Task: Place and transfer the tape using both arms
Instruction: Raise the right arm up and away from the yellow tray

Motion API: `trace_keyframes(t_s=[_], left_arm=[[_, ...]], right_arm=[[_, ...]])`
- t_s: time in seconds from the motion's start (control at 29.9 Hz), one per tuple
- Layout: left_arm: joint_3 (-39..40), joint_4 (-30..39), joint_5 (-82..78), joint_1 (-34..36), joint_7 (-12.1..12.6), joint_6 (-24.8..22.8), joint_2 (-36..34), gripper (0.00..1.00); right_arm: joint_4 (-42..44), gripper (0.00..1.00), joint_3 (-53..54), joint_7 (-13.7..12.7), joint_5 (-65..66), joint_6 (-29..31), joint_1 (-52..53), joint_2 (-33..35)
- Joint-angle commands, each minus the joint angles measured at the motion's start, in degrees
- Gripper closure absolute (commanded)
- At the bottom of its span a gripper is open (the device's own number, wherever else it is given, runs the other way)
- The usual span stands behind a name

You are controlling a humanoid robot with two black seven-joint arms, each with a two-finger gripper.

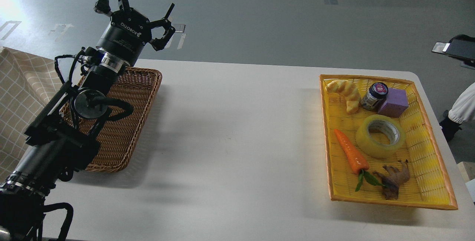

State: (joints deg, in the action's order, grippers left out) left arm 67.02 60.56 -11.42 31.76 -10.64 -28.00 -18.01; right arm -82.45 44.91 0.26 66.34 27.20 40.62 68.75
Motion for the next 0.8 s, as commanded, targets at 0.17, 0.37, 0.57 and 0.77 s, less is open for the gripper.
trace_keyframes(t_s=[0.17,0.37,0.57,0.77], left_arm=[[0.0,0.0,0.0,0.0,0.0,0.0,0.0,0.02],[0.0,0.0,0.0,0.0,0.0,0.0,0.0,0.02],[0.0,0.0,0.0,0.0,0.0,0.0,-0.3,0.02],[0.0,0.0,0.0,0.0,0.0,0.0,-0.2,0.02]], right_arm=[[0.3,0.01,-0.2,0.0,11.7,-0.2,0.1,-2.0],[0.7,0.01,-0.3,-0.1,21.1,-0.2,-0.6,-5.9],[1.8,0.01,-0.4,-0.1,27.9,-0.2,-0.9,-7.5],[3.6,0.01,-1.3,-0.1,31.6,-0.3,-2.0,-9.3]])
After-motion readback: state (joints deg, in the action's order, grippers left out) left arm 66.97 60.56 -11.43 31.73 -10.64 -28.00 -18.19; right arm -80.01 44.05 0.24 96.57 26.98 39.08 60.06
